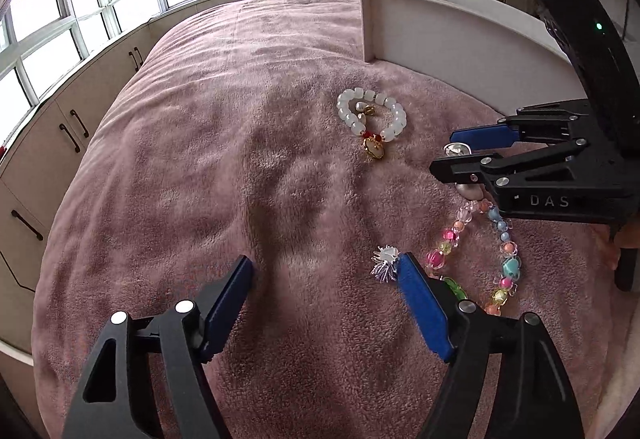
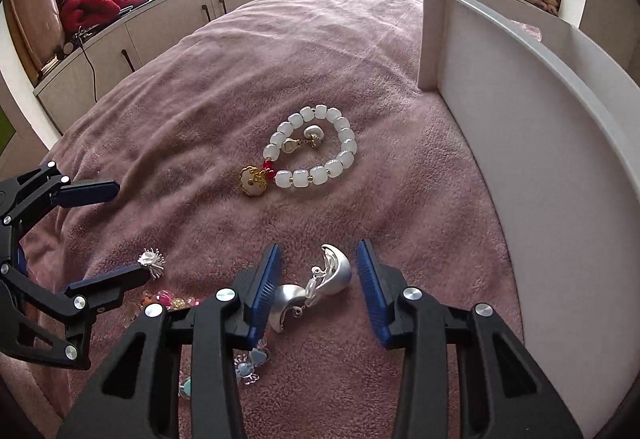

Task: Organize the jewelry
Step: 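Grasp the silver shell charm with the right tool while the left tool grasps the snowflake charm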

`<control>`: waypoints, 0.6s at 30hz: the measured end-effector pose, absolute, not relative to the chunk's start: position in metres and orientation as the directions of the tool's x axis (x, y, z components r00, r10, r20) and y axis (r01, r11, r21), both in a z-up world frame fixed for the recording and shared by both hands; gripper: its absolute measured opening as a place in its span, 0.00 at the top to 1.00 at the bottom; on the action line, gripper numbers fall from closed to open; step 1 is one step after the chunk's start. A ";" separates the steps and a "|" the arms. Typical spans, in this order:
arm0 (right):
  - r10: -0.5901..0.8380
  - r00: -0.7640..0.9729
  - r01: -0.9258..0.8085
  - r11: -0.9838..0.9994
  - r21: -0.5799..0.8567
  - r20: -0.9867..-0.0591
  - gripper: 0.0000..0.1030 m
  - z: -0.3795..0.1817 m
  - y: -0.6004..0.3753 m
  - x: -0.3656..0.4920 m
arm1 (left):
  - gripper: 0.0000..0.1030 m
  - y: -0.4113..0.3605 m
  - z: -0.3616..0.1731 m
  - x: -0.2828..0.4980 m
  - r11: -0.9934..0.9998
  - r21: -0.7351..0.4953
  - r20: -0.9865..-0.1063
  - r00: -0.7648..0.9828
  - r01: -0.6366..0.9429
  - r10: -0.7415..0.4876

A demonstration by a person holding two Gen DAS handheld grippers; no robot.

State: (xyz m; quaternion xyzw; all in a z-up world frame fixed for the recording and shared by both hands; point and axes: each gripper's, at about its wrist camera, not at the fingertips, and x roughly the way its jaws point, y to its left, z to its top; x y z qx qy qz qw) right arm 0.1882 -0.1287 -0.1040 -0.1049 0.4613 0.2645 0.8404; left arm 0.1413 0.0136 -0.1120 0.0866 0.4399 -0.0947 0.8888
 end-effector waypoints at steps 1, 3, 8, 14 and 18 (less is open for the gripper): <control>0.354 0.428 -0.540 0.838 0.079 -0.831 0.67 -0.104 -0.130 0.190 | 0.34 0.011 -0.112 0.140 0.963 0.067 -0.797 0.595 0.262 -0.106; 0.361 0.423 -0.537 0.839 0.091 -0.831 0.68 -0.103 -0.130 0.191 | 0.48 0.007 -0.113 0.141 0.956 0.044 -0.802 0.581 0.290 -0.139; 0.380 0.408 -0.544 0.831 0.113 -0.830 0.81 -0.102 -0.130 0.190 | 0.65 0.001 -0.112 0.137 0.942 0.038 -0.798 0.577 0.332 -0.171; 0.411 0.415 -0.561 0.818 0.127 -0.811 0.81 -0.092 -0.129 0.184 | 0.81 0.007 -0.110 0.138 0.940 -0.048 -0.792 0.561 0.337 -0.242; 0.428 0.434 -0.572 0.811 0.125 -0.793 0.81 -0.082 -0.128 0.179 | 0.81 0.010 -0.108 0.136 0.941 -0.072 -0.781 0.569 0.330 -0.259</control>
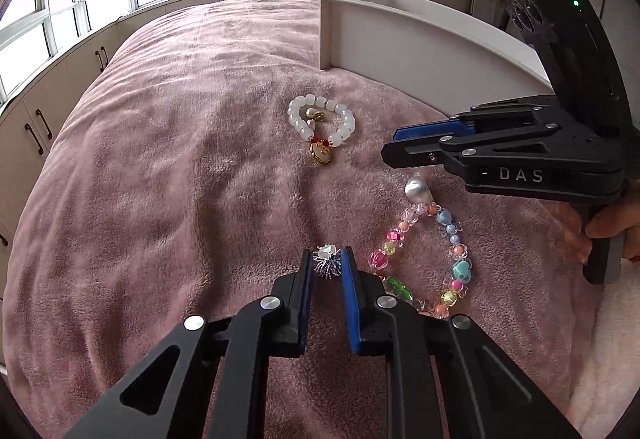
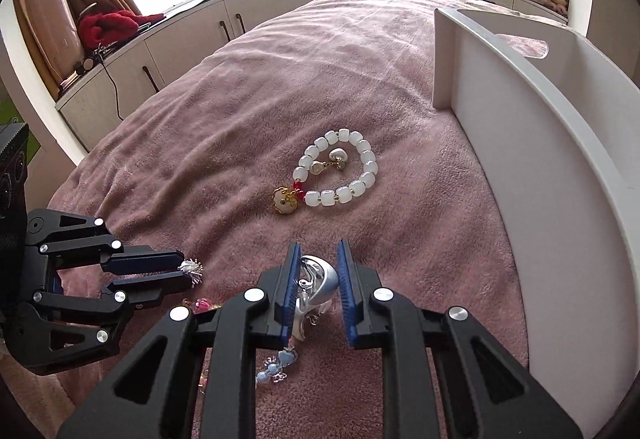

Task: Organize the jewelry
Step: 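Grasp the silver shell charm with the right tool while the left tool grasps the snowflake charm, then carry both charms into the white tray and open both tools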

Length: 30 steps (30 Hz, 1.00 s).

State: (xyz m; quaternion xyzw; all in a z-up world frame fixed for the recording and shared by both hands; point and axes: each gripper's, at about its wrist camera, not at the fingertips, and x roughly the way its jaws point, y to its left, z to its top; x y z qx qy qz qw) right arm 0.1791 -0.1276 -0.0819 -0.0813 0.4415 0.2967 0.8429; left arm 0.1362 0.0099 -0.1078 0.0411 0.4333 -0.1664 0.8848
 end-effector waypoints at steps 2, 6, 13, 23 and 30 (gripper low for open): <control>0.440 0.443 -0.572 0.809 0.131 -0.781 0.81 -0.076 -0.130 0.177 | 0.81 0.010 -0.105 0.135 0.942 -0.069 -0.776 0.576 0.327 -0.257; 0.462 0.468 -0.564 0.812 0.149 -0.753 0.81 -0.063 -0.139 0.173 | 0.81 0.011 -0.096 0.130 0.946 -0.059 -0.764 0.596 0.319 -0.249; 0.488 0.517 -0.563 0.813 0.150 -0.703 0.81 -0.038 -0.153 0.162 | 0.81 0.016 -0.084 0.119 0.955 -0.050 -0.755 0.616 0.291 -0.227; 0.522 0.622 -0.582 0.807 0.100 -0.584 0.81 0.010 -0.177 0.134 | 0.86 0.020 -0.035 0.113 0.960 -0.134 -0.688 0.673 0.248 -0.270; 0.518 0.727 -0.550 0.832 0.071 -0.451 0.81 0.049 -0.206 0.118 | 0.86 0.006 0.007 0.126 0.964 -0.080 -0.646 0.723 0.254 -0.245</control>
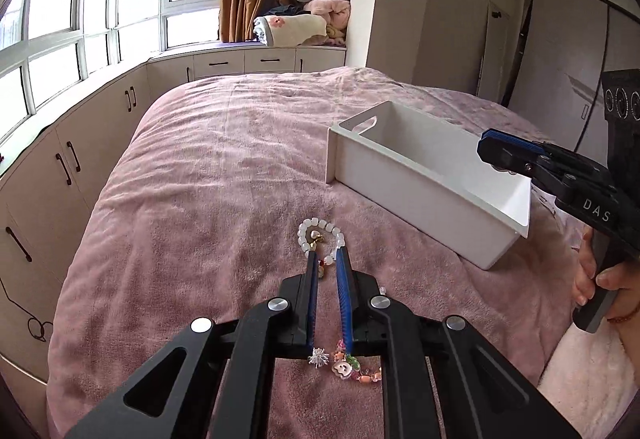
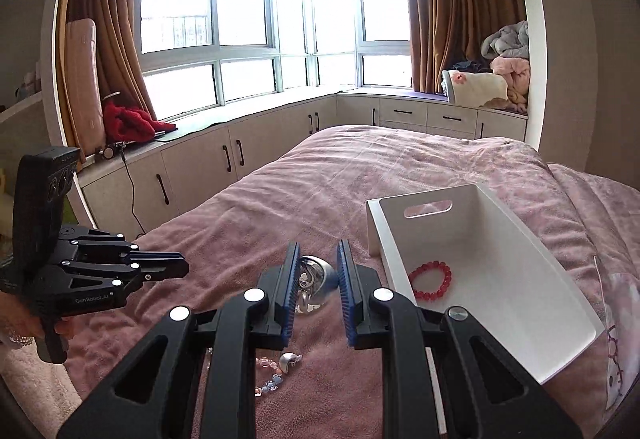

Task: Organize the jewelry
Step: 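Carry both charms into the white tray and open both tools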

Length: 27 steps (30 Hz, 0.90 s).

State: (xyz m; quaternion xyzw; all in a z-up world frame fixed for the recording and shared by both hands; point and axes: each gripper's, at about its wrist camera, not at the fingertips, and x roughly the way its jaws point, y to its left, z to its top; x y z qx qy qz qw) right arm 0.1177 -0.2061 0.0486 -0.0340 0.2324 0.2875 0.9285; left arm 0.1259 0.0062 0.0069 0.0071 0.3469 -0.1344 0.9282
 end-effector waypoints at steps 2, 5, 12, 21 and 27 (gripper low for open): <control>0.519 0.728 -0.541 0.836 0.089 -0.447 0.81 0.049 -0.213 0.119 | 0.85 0.002 0.004 0.133 0.966 -0.051 -0.670 0.709 0.253 -0.221; 0.514 0.727 -0.535 0.840 0.095 -0.455 0.81 0.047 -0.218 0.123 | 0.69 -0.002 -0.017 0.138 0.965 -0.010 -0.724 0.664 0.261 -0.187; 0.528 0.715 -0.532 0.836 0.133 -0.459 0.81 0.045 -0.218 0.127 | 0.67 -0.002 -0.084 0.134 0.962 0.001 -0.818 0.554 0.273 -0.156; 0.523 0.699 -0.537 0.835 0.125 -0.488 0.81 0.038 -0.212 0.128 | 0.76 -0.009 -0.110 0.133 0.949 0.009 -0.848 0.506 0.315 -0.159; 0.525 0.690 -0.546 0.830 0.119 -0.498 0.81 0.034 -0.206 0.128 | 0.76 -0.008 -0.103 0.129 0.947 -0.013 -0.831 0.523 0.322 -0.190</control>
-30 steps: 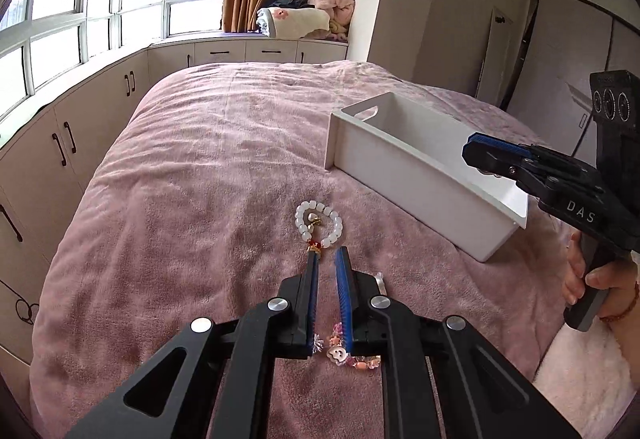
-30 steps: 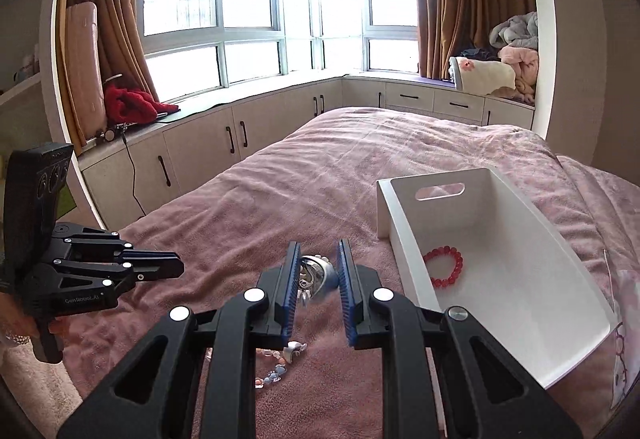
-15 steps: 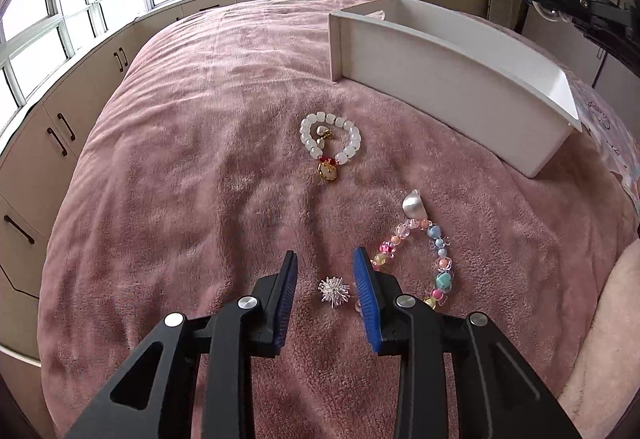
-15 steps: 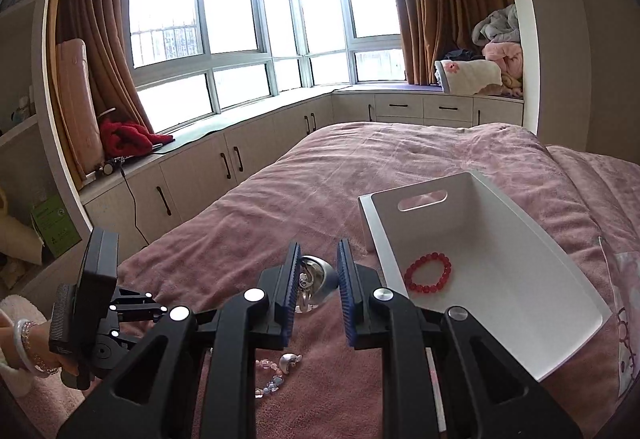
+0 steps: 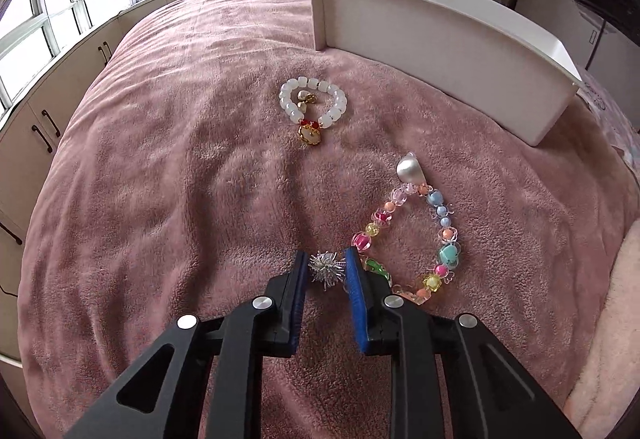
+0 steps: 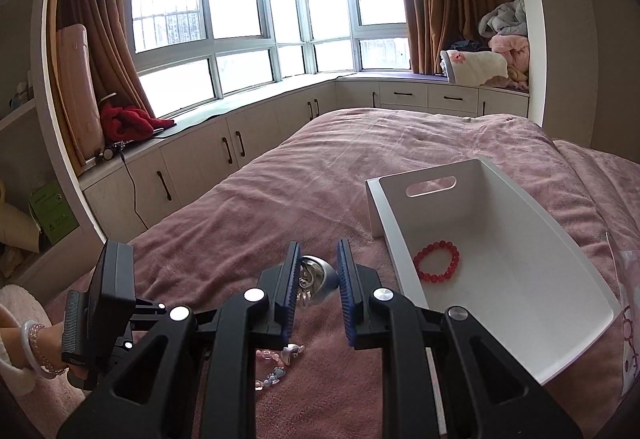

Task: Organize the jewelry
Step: 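Carry both charms into the white tray and open both tools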

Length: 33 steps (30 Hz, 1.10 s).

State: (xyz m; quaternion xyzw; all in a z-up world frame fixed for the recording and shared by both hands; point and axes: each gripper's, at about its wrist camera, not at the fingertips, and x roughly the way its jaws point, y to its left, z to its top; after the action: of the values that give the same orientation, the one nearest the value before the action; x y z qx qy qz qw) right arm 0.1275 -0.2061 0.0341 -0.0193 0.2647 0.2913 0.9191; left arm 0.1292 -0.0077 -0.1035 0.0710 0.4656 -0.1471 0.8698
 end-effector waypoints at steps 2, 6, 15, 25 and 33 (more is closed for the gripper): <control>0.528 0.689 -0.548 0.828 0.121 -0.496 0.81 0.034 -0.206 0.128 | 0.76 -0.010 -0.097 0.128 0.945 -0.011 -0.820 0.538 0.328 -0.196; 0.541 0.687 -0.553 0.822 0.135 -0.485 0.81 0.036 -0.208 0.130 | 0.76 -0.012 -0.080 0.124 0.942 -0.001 -0.792 0.575 0.336 -0.206; 0.490 0.769 -0.496 0.863 0.101 -0.411 0.81 0.053 -0.218 0.118 | 0.76 -0.011 -0.031 0.133 0.951 -0.003 -0.735 0.645 0.308 -0.211; 0.423 0.856 -0.394 0.906 0.156 -0.298 0.81 0.081 -0.269 0.114 | 0.76 -0.048 0.036 0.174 0.928 -0.048 -0.666 0.681 0.369 -0.305; 0.313 0.878 -0.267 0.948 0.172 -0.362 0.81 0.070 -0.310 0.134 | 0.76 -0.111 0.065 0.230 0.901 -0.051 -0.652 0.668 0.431 -0.357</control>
State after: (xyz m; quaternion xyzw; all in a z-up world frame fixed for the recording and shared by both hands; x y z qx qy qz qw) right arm 0.1340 -0.3097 0.0702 0.0586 0.1959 0.1497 0.9673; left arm 0.2296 -0.1111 0.0648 0.0537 0.3451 -0.2163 0.9117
